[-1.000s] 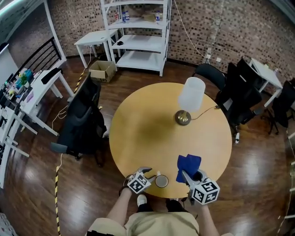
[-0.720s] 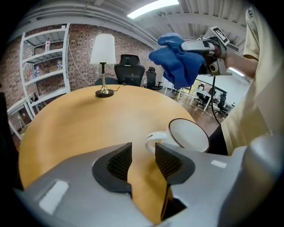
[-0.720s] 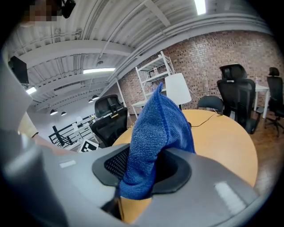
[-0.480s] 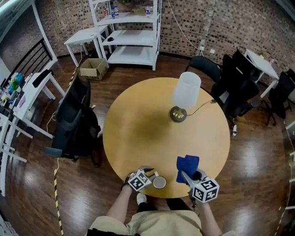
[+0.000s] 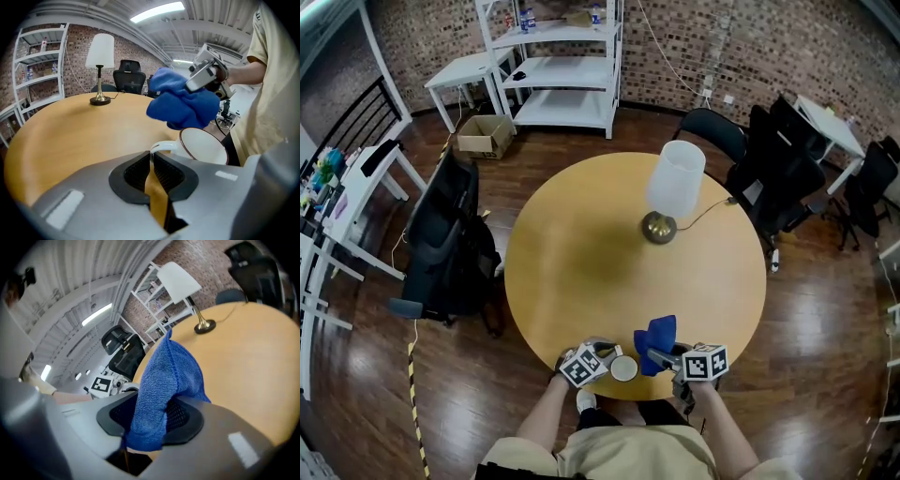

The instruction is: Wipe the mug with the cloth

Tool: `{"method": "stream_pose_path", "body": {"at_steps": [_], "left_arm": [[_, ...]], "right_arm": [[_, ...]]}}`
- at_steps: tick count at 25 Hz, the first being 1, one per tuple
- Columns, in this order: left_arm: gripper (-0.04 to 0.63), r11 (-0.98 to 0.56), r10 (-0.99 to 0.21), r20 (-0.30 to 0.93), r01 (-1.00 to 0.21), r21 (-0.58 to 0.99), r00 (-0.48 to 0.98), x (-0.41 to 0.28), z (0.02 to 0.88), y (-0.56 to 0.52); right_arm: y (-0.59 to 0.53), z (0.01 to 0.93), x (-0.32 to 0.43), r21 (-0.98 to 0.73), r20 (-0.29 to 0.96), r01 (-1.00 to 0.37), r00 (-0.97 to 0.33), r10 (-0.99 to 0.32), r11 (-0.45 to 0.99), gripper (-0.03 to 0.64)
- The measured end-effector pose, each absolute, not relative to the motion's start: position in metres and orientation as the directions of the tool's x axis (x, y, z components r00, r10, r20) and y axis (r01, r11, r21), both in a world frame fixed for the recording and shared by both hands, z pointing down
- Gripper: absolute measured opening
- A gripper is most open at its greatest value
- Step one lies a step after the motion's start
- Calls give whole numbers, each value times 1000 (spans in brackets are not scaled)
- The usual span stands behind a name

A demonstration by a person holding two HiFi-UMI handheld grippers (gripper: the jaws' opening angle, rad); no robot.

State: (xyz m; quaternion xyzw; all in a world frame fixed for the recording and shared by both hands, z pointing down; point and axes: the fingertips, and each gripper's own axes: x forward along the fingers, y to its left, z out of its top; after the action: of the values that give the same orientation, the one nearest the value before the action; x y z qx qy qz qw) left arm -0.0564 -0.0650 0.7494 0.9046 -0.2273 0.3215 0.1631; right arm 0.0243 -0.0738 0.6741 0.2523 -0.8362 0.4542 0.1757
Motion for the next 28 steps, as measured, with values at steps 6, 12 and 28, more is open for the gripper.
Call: {"method": "stream_pose_path", "body": {"at_steps": [6,12,28], "left_arm": [[15,-823,-342,668,-554,127,661,-58,748,-64],[17,-801,-358,694,-587,114,624,-66,748,-63],[15,-614,-472,670,-759,217,573,-76,751,-52]], "right_arm": [[-79,731,-29,-802,557,-524,-830,41,286,140],[-72,741,-49,-804,574,-490,-789,222,338,134],[-56,753,-14,-768,610,-533,-778,152,356,129]]}}
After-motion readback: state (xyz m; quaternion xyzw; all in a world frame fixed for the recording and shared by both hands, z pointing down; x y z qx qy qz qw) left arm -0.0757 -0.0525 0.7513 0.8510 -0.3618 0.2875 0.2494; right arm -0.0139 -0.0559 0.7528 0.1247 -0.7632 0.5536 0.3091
